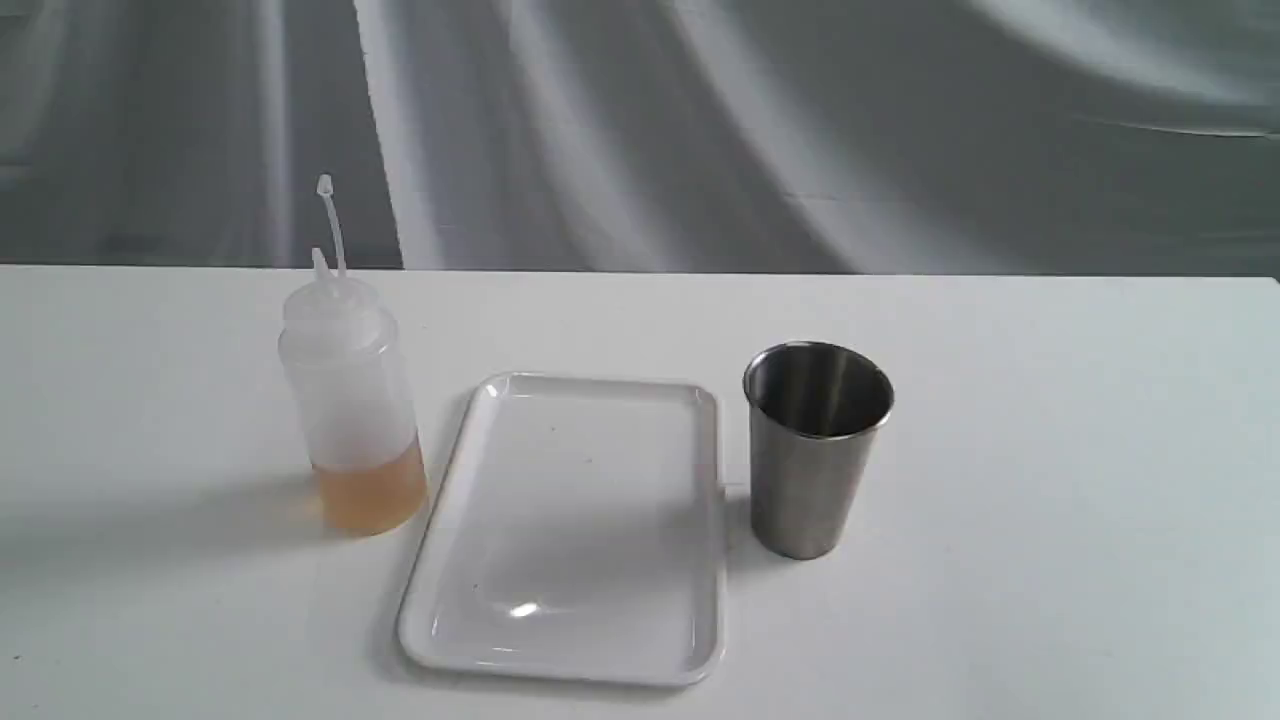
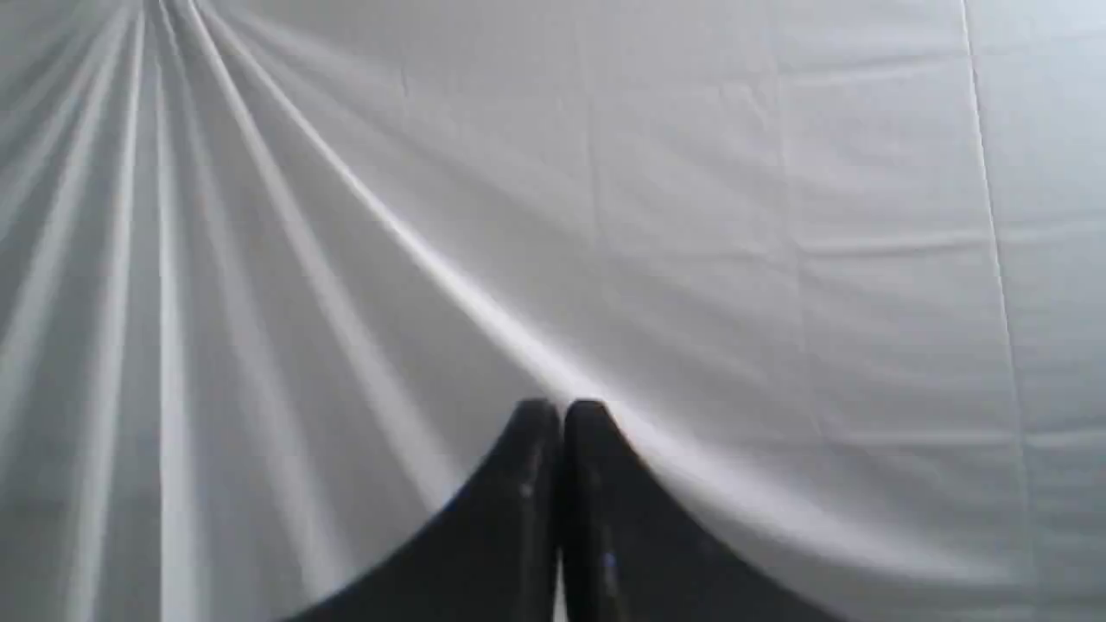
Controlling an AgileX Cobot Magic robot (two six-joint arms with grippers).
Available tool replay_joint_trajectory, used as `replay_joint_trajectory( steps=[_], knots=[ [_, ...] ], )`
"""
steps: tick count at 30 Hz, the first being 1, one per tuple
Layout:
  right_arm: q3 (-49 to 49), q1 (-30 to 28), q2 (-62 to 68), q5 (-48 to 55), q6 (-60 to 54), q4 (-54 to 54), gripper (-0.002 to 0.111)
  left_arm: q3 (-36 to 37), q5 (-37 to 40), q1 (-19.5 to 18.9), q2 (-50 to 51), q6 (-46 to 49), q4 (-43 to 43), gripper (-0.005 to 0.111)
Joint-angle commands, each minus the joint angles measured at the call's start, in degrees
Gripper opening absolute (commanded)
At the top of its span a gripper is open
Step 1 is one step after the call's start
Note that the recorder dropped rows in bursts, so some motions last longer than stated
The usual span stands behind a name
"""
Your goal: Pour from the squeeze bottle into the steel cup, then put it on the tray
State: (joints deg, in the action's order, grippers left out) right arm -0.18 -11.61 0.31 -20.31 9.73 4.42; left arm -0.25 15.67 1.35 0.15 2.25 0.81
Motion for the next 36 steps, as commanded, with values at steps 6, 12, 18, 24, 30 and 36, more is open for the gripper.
replay_joint_trajectory(
  steps=[6, 12, 18, 24, 30, 36],
  knots=[
    [0.19, -0.44, -0.31, -10.88, 2.55, -0.48, 0.000, 0.25, -0.43, -0.09, -0.15, -0.17, 0.06, 0.000],
    [0.19, -0.44, -0.31, -10.88, 6.47, -1.27, 0.000, 0.25, -0.43, -0.09, -0.15, -0.27, 0.06, 0.000],
    [0.19, -0.44, -0.31, -11.37, 13.55, -1.27, 0.000, 0.25, -0.43, -0.09, -0.15, -0.27, 0.06, 0.000],
    [0.19, -0.44, -0.31, -11.76, 33.11, 1.39, 0.000, 0.25, -0.43, -0.09, -0.15, -0.16, 0.06, 0.000],
    [-0.39, -0.32, -0.31, -18.99, 50.67, 26.19, 0.000, 0.25, -0.43, -0.09, -0.15, -0.16, 0.06, 0.000],
    [-9.07, -0.32, -0.31, -17.62, 70.39, 46.65, 0.000, 0.25, -0.43, -0.09, -0.15, -0.28, 0.06, 0.000]
  ],
)
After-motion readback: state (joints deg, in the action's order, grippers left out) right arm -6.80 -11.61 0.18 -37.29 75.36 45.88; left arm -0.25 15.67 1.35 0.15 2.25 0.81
